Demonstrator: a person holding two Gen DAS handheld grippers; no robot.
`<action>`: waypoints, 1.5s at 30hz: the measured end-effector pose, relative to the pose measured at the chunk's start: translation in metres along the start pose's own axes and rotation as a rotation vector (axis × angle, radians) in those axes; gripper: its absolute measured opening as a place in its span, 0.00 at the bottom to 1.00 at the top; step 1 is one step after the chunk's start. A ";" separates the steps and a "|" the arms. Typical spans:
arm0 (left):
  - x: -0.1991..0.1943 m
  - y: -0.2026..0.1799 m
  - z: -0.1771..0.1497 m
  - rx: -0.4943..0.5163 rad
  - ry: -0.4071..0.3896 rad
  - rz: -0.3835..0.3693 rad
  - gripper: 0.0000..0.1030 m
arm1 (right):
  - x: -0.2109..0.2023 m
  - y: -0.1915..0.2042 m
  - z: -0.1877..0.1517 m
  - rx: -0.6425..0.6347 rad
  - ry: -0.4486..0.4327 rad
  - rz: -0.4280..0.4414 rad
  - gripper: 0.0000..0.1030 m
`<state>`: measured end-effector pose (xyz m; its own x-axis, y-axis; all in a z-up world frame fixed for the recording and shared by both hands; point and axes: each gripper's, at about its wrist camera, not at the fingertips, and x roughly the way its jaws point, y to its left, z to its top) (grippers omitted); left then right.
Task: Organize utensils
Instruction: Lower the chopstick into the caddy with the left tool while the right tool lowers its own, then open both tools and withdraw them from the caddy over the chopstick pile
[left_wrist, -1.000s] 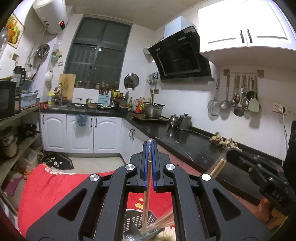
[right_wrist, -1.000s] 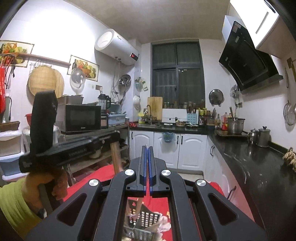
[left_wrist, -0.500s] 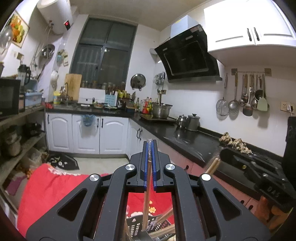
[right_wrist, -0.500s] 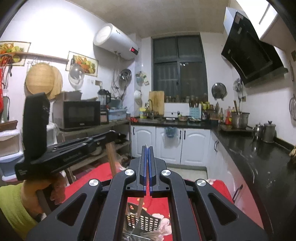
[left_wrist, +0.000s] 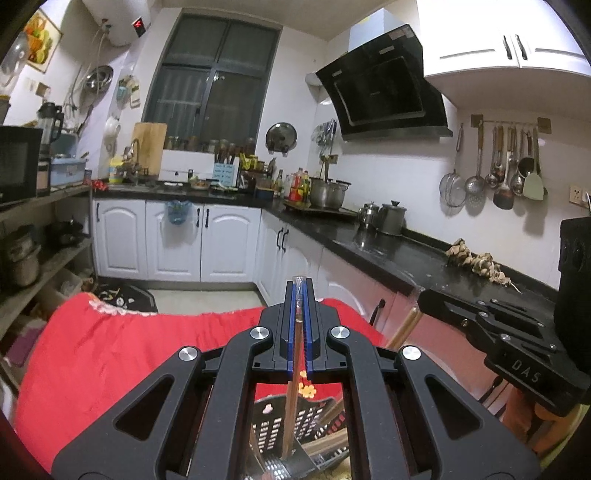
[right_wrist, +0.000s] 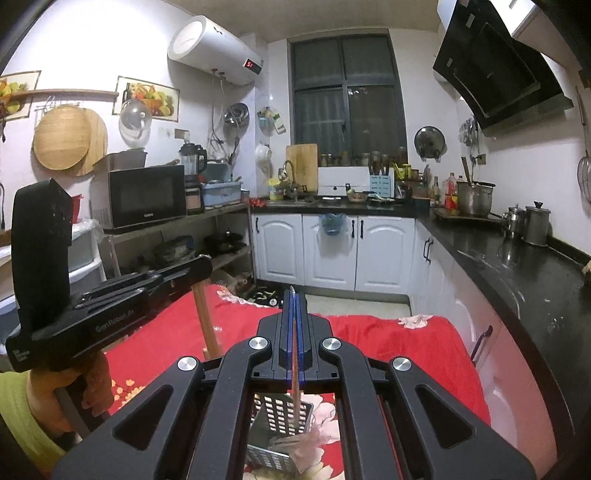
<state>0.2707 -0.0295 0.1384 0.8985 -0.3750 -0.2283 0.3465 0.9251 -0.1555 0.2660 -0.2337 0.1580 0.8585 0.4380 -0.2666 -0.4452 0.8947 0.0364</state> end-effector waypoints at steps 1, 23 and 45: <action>0.001 0.000 -0.003 -0.001 0.006 -0.001 0.01 | 0.000 0.000 -0.002 0.005 0.001 0.001 0.02; 0.010 -0.003 -0.032 0.001 0.111 -0.003 0.22 | -0.007 -0.010 -0.022 0.040 0.041 -0.058 0.23; -0.048 -0.009 -0.013 -0.008 0.059 -0.027 0.90 | -0.060 -0.010 -0.030 0.014 0.001 -0.093 0.62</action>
<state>0.2211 -0.0205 0.1381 0.8710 -0.4033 -0.2805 0.3683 0.9140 -0.1704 0.2113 -0.2716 0.1443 0.8956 0.3531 -0.2704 -0.3601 0.9326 0.0252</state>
